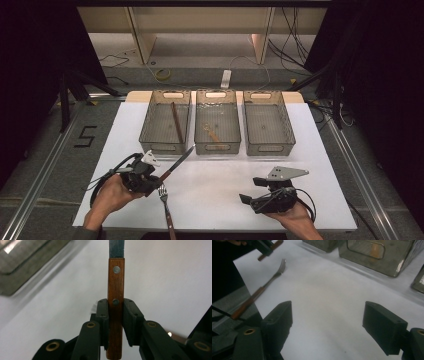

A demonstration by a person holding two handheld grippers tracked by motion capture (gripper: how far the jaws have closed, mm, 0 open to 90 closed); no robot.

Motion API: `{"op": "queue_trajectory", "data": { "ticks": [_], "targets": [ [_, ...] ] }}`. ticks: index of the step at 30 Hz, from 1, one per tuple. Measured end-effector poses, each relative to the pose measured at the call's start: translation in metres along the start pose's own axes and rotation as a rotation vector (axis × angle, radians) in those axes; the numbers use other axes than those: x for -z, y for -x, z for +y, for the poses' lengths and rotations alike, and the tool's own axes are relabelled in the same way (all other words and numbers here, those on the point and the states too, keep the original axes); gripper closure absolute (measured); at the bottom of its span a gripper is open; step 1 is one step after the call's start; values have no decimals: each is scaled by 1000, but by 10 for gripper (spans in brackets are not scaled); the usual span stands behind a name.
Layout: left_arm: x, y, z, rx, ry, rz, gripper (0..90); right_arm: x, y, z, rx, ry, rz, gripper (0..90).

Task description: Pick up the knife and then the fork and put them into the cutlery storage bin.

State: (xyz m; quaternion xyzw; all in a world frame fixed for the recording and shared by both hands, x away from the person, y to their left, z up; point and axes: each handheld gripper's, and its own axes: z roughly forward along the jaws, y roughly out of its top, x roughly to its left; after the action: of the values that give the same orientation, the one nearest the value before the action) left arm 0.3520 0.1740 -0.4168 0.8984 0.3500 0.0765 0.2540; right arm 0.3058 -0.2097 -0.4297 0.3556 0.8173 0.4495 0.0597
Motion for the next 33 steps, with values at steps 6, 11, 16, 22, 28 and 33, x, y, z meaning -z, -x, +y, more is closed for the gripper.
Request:
{"op": "queue_trajectory", "data": {
  "ticks": [6,11,16,22,28,33],
  "targets": [
    [-4,11,14,55,73,-57,757,-3,-2,10,-69,49,36,284],
    [-9,20,23,71,101,-69,757,-13,-6,25,-96,71,65,327],
    [-12,29,31,60,125,-104,757,-27,-14,39,-125,85,89,353],
    [-15,40,42,38,173,-120,757,-43,-16,49,-157,86,144,388],
    [-18,49,51,21,182,-135,757,-54,-14,55,-192,91,170,457],
    [-21,59,58,1,197,-131,757,-63,-15,58,-222,78,186,488]
  ]
}}
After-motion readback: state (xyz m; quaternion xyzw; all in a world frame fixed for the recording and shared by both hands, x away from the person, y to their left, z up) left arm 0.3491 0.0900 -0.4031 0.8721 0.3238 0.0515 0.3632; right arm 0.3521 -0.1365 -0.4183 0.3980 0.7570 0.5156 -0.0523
